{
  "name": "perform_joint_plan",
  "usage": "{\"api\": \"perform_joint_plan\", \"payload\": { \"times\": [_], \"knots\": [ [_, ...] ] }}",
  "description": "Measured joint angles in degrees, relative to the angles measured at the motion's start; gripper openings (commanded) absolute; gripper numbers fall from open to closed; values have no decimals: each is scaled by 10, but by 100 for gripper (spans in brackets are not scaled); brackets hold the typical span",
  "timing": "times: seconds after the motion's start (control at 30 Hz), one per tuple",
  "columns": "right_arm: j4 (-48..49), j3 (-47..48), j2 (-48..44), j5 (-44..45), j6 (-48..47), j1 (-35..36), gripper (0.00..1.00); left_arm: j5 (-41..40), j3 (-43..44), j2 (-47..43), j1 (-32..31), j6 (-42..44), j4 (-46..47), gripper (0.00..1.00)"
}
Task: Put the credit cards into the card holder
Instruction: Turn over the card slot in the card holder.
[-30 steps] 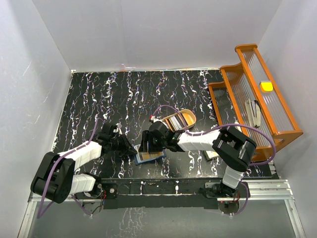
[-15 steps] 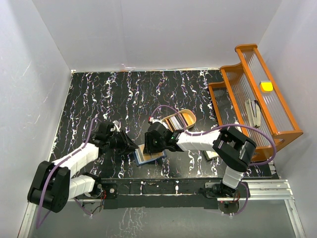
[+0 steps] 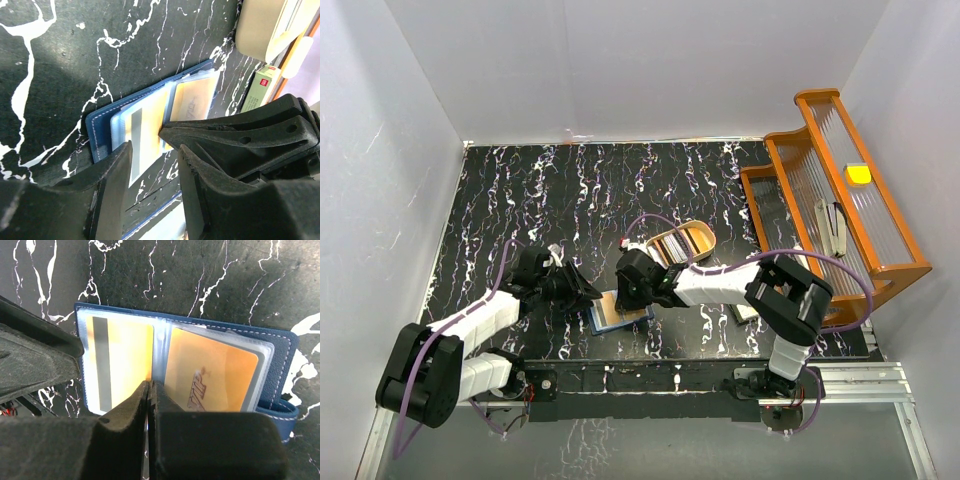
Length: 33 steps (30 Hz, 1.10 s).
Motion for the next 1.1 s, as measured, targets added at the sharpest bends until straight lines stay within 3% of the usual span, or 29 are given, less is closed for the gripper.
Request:
{"api": "perform_joint_plan", "payload": {
  "times": [0.37,1.1],
  "knots": [
    [16,0,13,-2,1,2,0,-22,1,0,0,22,-29,43],
    [29,1,17,-2,1,4,0,10,1,6,0,12,4,40]
  ]
}}
